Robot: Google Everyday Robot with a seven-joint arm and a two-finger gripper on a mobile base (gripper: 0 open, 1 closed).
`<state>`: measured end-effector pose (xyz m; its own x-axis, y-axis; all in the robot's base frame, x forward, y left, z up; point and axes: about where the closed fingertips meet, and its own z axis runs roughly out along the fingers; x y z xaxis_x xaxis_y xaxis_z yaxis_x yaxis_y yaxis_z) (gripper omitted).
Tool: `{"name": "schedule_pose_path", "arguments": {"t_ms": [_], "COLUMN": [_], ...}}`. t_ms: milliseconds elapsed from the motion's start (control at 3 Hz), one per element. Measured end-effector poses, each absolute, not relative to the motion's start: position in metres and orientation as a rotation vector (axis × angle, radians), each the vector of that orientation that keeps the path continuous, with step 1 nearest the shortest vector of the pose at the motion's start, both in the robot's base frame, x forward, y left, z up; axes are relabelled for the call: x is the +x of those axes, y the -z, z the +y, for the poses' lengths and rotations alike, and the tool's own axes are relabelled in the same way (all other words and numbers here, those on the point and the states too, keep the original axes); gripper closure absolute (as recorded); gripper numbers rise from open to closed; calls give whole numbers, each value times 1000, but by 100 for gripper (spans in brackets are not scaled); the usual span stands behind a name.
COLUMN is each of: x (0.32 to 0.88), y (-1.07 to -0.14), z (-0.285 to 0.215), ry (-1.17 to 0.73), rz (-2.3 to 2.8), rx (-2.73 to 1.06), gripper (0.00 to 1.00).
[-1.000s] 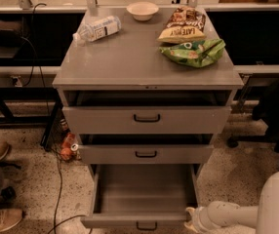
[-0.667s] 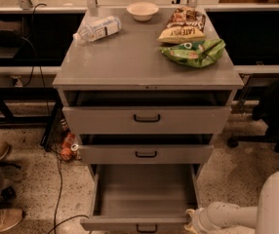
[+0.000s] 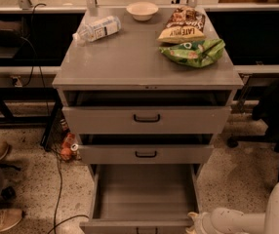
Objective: Open bottom drawer
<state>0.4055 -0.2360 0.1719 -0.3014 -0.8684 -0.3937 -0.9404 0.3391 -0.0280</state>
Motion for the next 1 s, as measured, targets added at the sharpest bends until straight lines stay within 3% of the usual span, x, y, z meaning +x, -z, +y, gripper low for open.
{"name": "schedule_pose_path", "arguments": {"t_ms": [667, 1000], "x": [404, 406], "y": [-172, -190], "z": [-233, -233], "ry": [-309, -288], "rz": [2261, 2229], "rx": [-1606, -1608], "gripper": [9, 0]}}
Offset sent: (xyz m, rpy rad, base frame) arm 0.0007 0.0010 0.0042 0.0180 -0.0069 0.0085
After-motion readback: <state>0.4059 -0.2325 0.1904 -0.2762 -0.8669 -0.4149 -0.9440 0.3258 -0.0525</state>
